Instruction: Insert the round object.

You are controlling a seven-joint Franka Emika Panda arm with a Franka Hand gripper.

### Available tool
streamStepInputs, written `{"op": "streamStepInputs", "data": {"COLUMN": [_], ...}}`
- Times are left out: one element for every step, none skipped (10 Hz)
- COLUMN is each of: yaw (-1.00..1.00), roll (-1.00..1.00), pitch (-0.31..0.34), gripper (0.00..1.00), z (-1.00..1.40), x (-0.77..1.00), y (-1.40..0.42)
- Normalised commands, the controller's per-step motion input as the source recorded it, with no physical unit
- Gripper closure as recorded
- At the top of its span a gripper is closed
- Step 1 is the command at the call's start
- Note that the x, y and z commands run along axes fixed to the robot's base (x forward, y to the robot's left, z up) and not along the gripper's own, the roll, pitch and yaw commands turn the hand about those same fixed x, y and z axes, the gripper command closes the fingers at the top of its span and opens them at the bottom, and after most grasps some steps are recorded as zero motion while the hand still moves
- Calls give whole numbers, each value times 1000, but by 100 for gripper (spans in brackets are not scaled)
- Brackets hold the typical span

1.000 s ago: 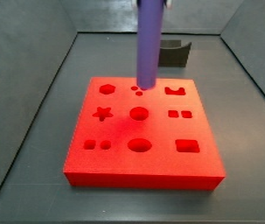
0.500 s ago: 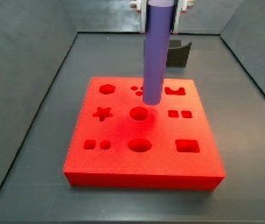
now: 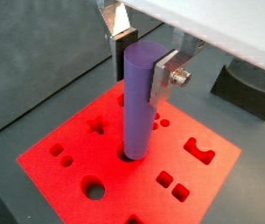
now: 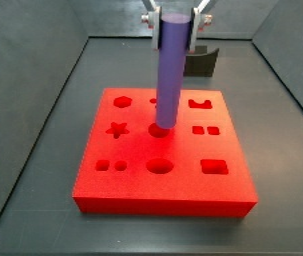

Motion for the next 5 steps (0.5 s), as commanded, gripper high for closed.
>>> {"op": "streamStepInputs", "data": {"yaw": [-17,-17,0,0,0], "roll": [49,44,31,31,44], "pitch": [0,-1,-9,-10,-10], "gripper": [100,100,100,100,100], "z": [-169,-166,-171,-174,-203], "x": [-26,-31,0,0,0], "y": [-74,-71,-51,-46,-9]}}
